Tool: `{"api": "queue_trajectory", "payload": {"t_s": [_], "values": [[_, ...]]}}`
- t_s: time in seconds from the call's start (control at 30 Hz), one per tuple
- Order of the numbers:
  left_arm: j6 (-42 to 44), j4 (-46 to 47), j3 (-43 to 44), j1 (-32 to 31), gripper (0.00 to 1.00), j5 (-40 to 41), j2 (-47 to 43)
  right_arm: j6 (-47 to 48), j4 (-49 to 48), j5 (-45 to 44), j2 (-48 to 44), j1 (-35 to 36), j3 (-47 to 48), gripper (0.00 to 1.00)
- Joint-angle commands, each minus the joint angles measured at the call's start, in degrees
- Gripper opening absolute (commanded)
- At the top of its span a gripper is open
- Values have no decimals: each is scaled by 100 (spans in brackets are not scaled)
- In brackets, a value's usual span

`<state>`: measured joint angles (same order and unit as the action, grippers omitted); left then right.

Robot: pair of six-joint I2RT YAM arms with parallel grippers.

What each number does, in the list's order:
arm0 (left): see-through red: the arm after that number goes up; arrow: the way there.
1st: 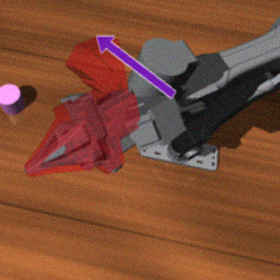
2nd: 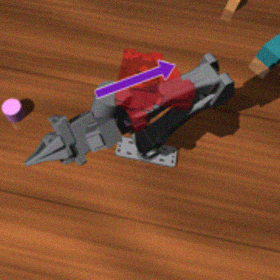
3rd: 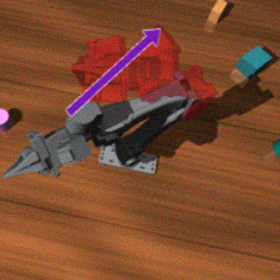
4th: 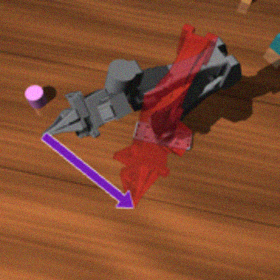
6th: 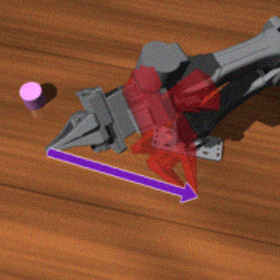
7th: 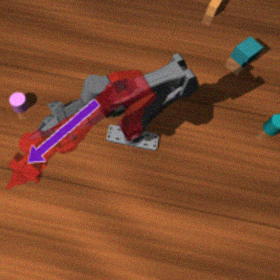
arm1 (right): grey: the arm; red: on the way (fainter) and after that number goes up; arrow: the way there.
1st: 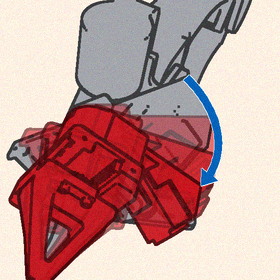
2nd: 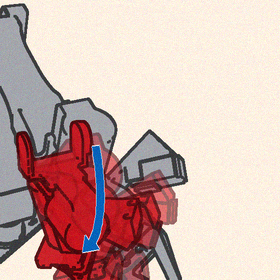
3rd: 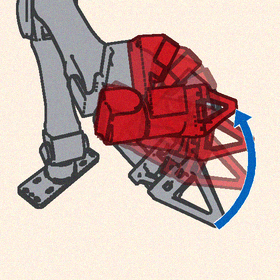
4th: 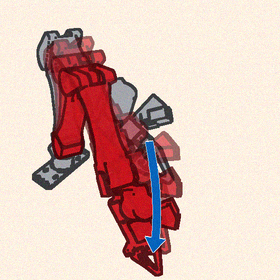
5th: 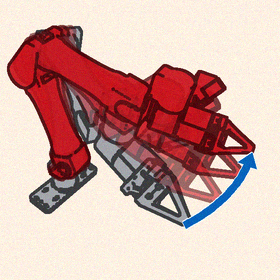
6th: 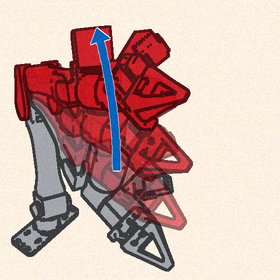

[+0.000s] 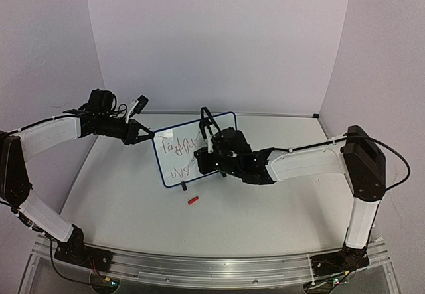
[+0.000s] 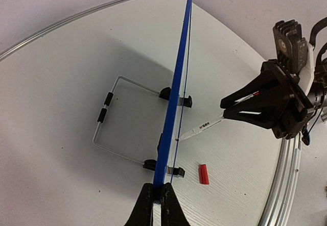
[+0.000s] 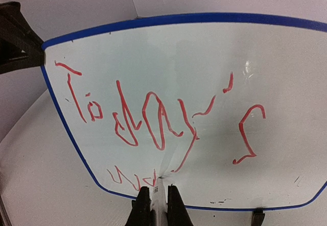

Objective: Write a sentence on the whiteboard

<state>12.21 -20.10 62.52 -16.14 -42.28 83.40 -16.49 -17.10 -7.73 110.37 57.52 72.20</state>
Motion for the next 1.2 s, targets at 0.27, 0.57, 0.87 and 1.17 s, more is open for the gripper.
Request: {"api": "queue_trajectory", "payload": {"t_s": [0.27, 0.57, 0.87, 1.17], "values": [[48, -106, 156, -32, 0, -30, -174, 102, -264, -503, -273, -37, -157, 0], [53, -108, 155, -31, 0, -34, -192, 38, -141, -569, -134, -33, -257, 0], [48, -106, 152, -31, 0, -39, -205, -56, -118, -423, 114, -32, -251, 0], [51, -107, 156, -34, 0, -48, -210, -49, -118, -302, -55, -30, -290, 0]]}}
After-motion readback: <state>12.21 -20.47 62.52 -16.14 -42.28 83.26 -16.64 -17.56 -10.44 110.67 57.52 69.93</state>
